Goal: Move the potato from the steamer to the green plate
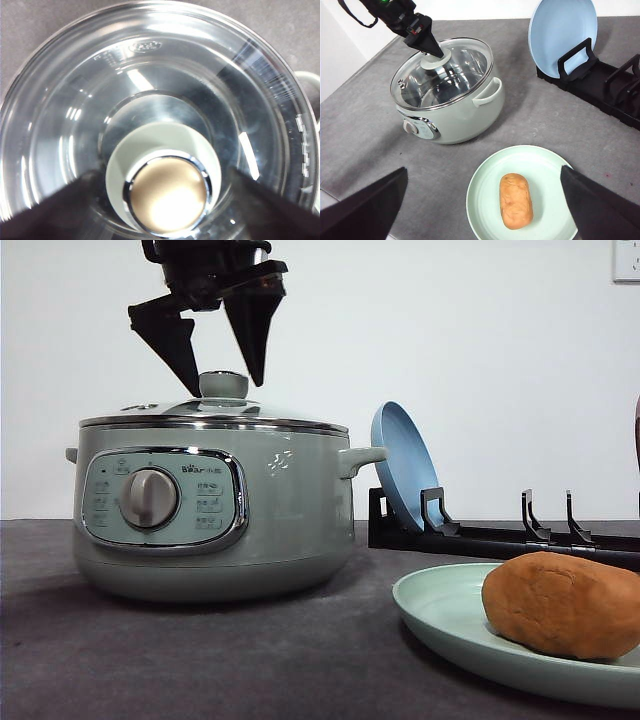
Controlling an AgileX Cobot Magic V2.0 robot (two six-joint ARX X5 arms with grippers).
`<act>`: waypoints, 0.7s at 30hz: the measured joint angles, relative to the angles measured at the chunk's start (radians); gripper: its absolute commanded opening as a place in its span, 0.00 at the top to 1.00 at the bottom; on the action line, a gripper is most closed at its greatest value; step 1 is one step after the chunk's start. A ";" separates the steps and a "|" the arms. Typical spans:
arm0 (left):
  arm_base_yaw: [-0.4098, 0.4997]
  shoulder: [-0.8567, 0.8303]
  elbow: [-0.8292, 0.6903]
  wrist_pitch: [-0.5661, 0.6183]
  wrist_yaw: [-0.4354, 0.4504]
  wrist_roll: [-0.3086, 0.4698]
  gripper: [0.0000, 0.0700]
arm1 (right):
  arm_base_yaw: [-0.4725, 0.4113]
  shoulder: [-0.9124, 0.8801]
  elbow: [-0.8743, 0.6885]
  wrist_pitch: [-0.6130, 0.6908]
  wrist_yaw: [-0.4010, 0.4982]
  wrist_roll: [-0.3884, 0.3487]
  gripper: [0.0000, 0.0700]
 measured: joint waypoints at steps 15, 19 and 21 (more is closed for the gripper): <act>0.000 -0.310 -0.032 -0.075 0.000 -0.024 0.08 | 0.000 0.000 0.000 -0.001 0.000 -0.016 0.12; 0.000 -0.471 -0.165 -0.053 0.000 -0.024 0.08 | 0.000 0.000 0.000 -0.015 0.000 -0.025 0.12; 0.000 -0.566 -0.248 -0.007 0.000 -0.023 0.08 | 0.000 0.000 0.000 -0.025 0.000 -0.030 0.12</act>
